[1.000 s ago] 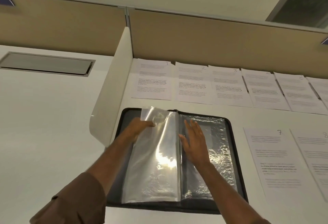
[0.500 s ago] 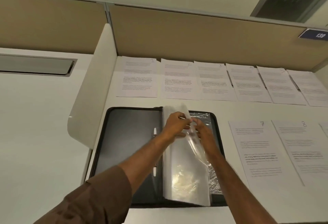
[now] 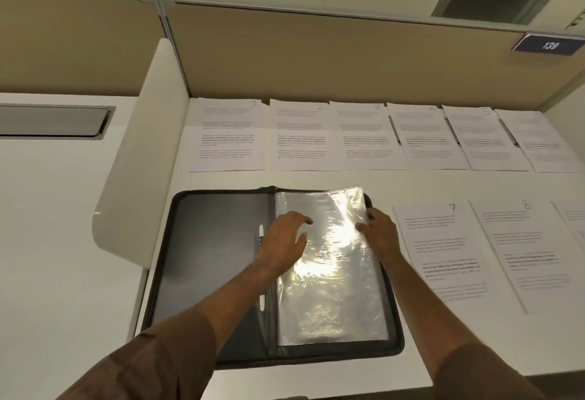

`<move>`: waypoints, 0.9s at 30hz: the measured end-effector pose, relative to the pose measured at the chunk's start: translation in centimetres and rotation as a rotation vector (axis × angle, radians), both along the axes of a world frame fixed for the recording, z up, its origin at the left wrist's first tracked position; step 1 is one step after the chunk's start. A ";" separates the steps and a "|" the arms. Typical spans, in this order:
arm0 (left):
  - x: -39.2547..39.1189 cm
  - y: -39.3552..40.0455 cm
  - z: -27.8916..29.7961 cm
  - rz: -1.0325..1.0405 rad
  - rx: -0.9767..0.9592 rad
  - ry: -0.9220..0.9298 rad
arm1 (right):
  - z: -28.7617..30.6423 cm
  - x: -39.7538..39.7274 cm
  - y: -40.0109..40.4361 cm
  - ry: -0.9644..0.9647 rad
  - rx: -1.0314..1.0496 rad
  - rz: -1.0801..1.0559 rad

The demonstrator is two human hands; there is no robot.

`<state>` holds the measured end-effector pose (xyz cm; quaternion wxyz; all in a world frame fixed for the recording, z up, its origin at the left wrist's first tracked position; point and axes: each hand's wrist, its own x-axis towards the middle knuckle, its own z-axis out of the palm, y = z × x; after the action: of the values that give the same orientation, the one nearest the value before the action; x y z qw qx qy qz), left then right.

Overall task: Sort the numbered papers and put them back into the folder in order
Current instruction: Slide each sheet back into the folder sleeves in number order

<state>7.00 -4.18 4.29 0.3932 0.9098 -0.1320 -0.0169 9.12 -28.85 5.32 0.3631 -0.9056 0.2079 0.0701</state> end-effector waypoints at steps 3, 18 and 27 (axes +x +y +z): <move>-0.5 0.5 -2.2 -0.120 0.351 0.020 | -0.7 -0.1 0.1 0.008 -0.071 -0.075; -0.5 0.5 -4.7 -0.197 0.618 0.036 | -2.2 2.1 8.2 -0.424 -0.566 0.417; 8.5 7.2 -1.3 0.050 0.566 -0.012 | -0.6 8.7 13.5 -0.419 -0.513 0.528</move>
<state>15.47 2.97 3.04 0.1231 0.9864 -0.1021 -0.0381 17.87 -15.39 4.76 0.1300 -0.9834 -0.0990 -0.0788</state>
